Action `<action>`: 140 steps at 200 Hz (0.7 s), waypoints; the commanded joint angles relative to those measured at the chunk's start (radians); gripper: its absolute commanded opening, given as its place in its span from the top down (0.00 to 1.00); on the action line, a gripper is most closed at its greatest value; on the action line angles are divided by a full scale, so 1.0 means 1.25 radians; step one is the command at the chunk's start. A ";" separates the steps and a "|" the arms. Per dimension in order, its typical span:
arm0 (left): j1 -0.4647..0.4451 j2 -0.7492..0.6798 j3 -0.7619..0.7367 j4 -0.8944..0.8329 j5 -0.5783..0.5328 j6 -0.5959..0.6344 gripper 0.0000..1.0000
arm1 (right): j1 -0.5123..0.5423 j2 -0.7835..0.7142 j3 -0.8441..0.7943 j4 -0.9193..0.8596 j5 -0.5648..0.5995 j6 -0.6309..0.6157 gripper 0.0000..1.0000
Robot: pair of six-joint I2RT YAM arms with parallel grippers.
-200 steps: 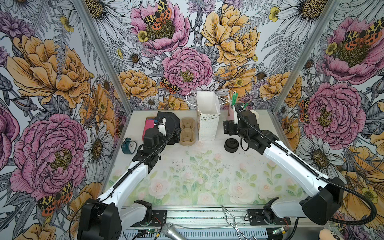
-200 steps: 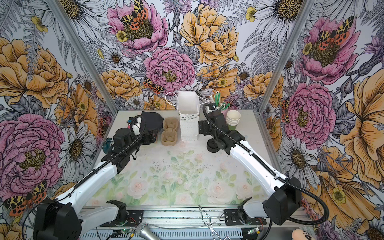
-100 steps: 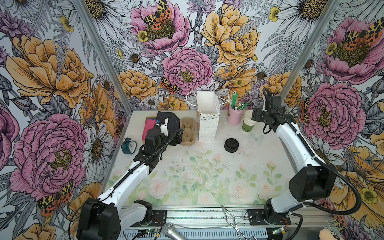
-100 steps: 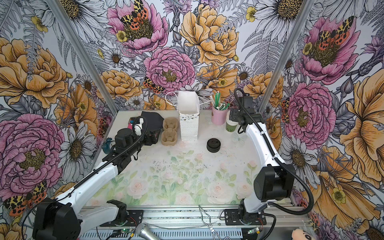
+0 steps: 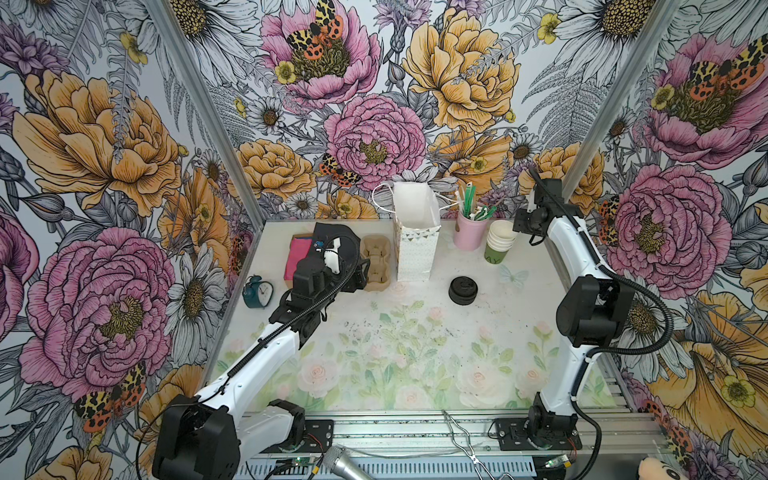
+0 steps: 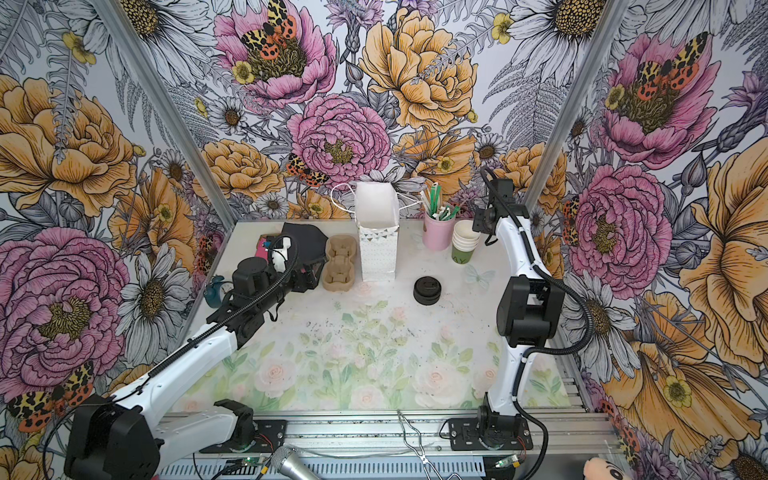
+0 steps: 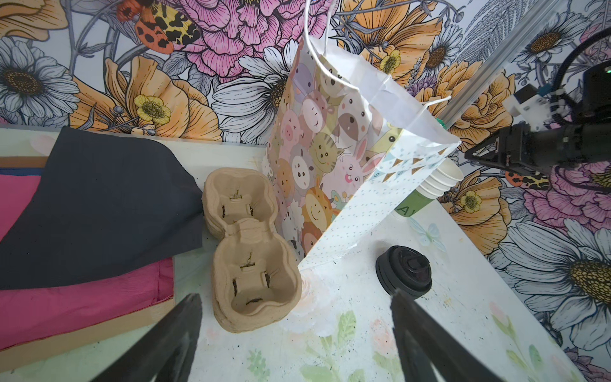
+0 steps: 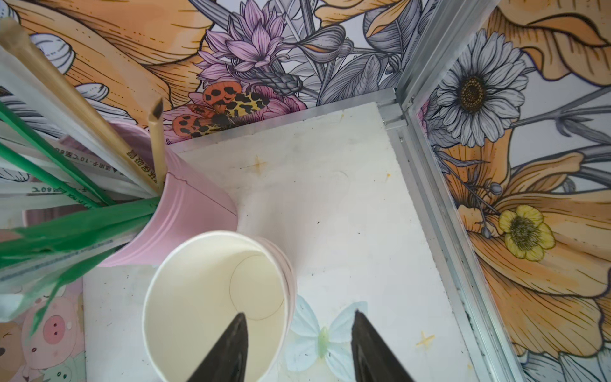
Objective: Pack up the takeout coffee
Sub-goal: 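Grasp the top white paper cup with the right gripper and lift it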
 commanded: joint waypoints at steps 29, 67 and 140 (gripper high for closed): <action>-0.012 0.012 0.014 0.018 0.004 0.009 0.10 | -0.006 0.062 0.074 -0.044 -0.045 0.000 0.61; -0.016 0.017 0.015 0.018 0.002 0.009 0.10 | -0.007 0.094 0.102 -0.056 -0.043 0.001 0.71; -0.020 0.018 0.015 0.018 -0.007 0.011 0.10 | -0.008 0.106 0.119 -0.065 -0.040 0.002 0.94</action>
